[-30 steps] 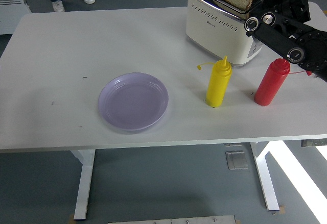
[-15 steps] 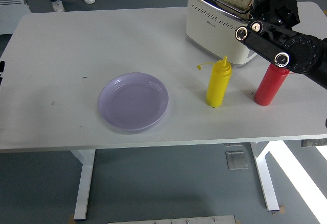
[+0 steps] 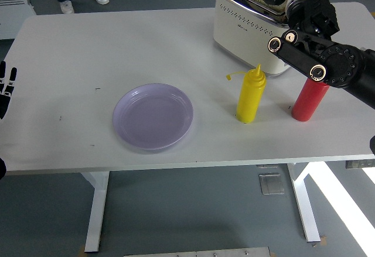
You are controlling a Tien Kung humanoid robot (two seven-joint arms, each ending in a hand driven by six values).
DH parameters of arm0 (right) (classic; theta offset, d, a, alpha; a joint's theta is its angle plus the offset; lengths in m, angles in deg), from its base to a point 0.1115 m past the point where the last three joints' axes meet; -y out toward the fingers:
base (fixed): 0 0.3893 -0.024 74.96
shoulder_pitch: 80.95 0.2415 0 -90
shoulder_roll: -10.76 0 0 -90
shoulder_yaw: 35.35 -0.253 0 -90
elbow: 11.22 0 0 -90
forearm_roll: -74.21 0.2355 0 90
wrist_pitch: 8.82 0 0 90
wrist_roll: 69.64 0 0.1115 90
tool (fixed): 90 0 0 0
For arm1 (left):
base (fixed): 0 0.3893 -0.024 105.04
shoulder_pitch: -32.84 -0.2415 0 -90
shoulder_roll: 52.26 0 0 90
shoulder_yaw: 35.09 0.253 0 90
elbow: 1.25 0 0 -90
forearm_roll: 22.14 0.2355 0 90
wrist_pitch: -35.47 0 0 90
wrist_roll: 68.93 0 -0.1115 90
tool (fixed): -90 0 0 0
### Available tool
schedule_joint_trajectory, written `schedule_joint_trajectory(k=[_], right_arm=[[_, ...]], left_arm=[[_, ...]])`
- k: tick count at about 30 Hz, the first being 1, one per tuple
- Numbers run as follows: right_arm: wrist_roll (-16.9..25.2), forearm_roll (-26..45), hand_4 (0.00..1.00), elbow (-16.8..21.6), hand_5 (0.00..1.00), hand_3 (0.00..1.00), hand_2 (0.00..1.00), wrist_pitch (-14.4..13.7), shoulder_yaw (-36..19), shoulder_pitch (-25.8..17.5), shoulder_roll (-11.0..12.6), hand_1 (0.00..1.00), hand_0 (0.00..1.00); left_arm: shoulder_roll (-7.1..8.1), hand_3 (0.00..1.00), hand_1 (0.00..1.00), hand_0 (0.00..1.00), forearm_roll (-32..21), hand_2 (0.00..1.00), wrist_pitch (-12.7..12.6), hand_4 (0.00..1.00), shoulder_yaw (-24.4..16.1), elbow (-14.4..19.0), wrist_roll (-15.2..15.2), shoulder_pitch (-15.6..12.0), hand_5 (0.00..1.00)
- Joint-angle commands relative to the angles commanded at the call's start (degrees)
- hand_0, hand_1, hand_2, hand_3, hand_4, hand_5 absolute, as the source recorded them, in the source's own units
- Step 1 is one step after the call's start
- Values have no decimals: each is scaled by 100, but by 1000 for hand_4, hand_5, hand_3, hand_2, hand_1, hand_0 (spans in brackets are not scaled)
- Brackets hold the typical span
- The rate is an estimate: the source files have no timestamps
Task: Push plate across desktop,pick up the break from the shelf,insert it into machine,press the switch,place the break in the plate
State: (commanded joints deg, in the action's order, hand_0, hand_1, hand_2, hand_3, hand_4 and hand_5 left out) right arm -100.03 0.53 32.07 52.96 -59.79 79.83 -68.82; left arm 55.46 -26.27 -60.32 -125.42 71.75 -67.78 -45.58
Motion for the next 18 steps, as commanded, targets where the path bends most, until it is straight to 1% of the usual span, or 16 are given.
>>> schedule_joint_trajectory(k=[1, 2, 7, 8, 18], right_arm=[[28, 6, 494, -12, 2, 649, 678, 44, 1, -8, -3, 664, 635], [44, 11, 564, -19, 28, 730, 751, 72, 3, -12, -5, 727, 682], [120, 23, 564, -41, 28, 730, 751, 178, 6, -26, -19, 727, 682], [137, 29, 601, -42, 60, 762, 786, 183, 3, -27, -22, 756, 711], [323, 158, 620, -101, 75, 766, 790, 225, -1, -11, -49, 760, 717]], left_arm=[[-4, 656, 692, 756, -14, 647, 0, 696, 17, 4, -3, 4, 823], [-7, 656, 692, 756, -24, 647, -1, 697, 28, 7, -5, 5, 824], [-14, 656, 692, 756, -54, 647, -3, 697, 68, 20, -12, 16, 824], [-15, 656, 692, 756, -55, 647, -4, 697, 72, 20, -13, 19, 825], [-26, 656, 692, 756, -56, 647, -8, 697, 111, 15, -21, 60, 825]])
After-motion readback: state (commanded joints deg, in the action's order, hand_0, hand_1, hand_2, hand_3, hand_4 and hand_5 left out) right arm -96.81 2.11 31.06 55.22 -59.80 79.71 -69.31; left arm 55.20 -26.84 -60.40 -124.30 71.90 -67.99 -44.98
